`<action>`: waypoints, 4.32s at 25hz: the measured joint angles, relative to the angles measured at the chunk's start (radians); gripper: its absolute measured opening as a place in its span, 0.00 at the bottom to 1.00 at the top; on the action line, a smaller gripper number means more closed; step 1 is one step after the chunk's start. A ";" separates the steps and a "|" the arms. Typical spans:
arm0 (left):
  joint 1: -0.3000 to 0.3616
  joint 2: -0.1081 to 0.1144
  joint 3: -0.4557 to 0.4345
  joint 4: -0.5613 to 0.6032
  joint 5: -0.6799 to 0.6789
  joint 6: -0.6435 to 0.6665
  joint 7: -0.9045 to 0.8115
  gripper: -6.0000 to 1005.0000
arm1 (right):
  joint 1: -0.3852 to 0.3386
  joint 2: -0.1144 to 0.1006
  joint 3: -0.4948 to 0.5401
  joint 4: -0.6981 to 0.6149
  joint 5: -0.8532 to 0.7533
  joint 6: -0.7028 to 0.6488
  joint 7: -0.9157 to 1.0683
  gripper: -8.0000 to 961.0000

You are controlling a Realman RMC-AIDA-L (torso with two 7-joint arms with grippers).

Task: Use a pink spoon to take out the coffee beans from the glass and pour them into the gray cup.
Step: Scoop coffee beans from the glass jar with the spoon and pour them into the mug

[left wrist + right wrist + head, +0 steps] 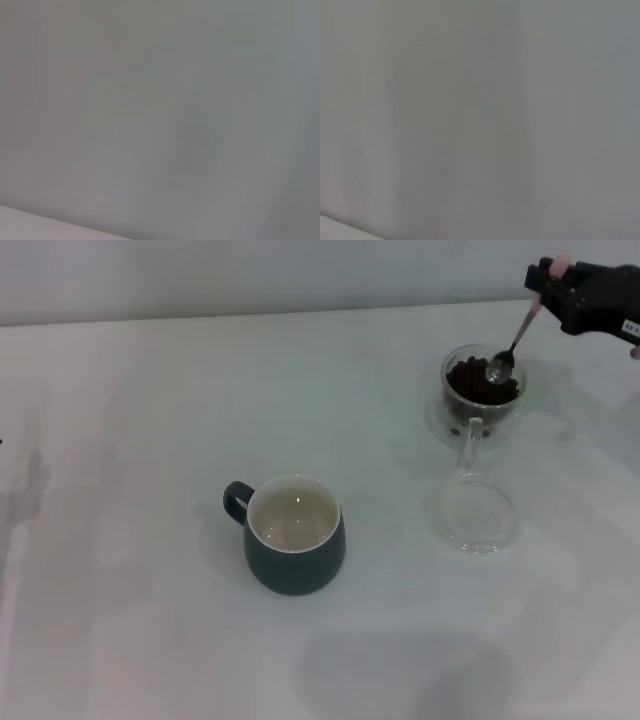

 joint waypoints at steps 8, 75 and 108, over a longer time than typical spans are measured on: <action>0.000 0.000 0.000 -0.001 0.017 0.008 0.000 0.80 | 0.000 0.002 0.000 0.072 0.003 -0.033 -0.022 0.17; -0.003 0.004 -0.007 0.000 0.060 -0.006 0.000 0.80 | 0.016 -0.034 -0.007 0.232 0.228 -0.159 0.908 0.18; 0.013 -0.002 0.000 -0.012 0.062 -0.032 0.028 0.80 | 0.083 0.023 -0.263 0.218 0.166 0.064 0.972 0.20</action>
